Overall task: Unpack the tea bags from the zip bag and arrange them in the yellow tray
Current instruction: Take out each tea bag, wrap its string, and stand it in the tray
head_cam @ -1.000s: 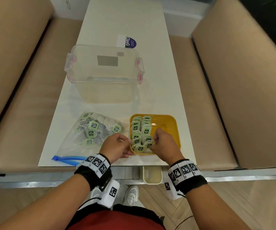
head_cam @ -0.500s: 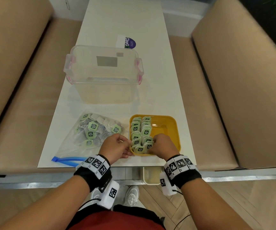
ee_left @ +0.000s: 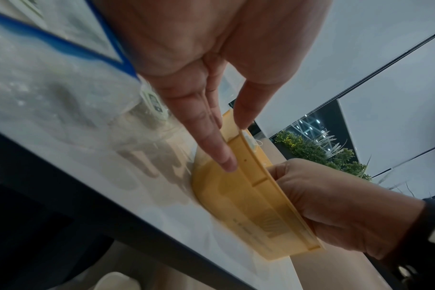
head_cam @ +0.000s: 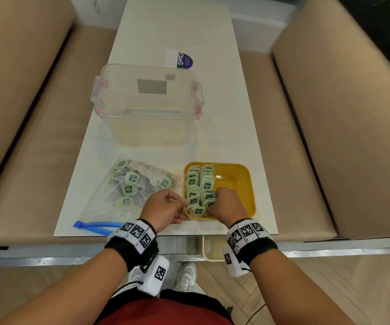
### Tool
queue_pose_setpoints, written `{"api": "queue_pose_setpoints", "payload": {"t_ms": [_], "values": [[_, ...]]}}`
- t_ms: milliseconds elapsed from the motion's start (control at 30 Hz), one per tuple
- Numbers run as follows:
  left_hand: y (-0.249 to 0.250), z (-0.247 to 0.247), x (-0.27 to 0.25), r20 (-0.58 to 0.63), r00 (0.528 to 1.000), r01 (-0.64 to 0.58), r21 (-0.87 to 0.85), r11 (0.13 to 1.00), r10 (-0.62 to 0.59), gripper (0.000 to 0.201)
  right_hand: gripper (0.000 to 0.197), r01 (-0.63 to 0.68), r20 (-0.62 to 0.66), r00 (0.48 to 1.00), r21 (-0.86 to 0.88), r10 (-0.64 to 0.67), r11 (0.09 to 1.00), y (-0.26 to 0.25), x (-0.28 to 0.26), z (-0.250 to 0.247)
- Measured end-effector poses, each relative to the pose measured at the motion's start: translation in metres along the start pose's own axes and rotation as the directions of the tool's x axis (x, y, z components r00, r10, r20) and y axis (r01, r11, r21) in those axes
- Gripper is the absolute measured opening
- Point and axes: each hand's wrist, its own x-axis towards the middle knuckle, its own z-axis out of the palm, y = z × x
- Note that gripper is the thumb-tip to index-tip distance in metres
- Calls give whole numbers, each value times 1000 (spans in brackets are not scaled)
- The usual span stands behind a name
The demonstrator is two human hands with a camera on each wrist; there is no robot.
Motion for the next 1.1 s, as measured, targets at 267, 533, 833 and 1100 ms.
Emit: {"api": "queue_pose_setpoints", "payload": {"t_ms": [267, 533, 833, 1100], "values": [[-4, -5, 3, -105, 985, -112, 226, 968, 138, 20, 19, -5, -50, 999, 40, 7, 999, 2, -3, -1], [13, 2, 3, 270, 765, -544, 756, 363, 584, 11, 25, -18, -40, 999, 44, 20, 999, 10, -2, 0], [38, 29, 4, 431, 877, -417, 902, -109, 210, 25, 27, -25, -19, 999, 42, 26, 999, 11, -1, 0], [37, 34, 12, 355, 903, -332, 934, -132, 242, 25, 30, -9, -14, 1000, 72, 10, 997, 8, -3, -3]]}}
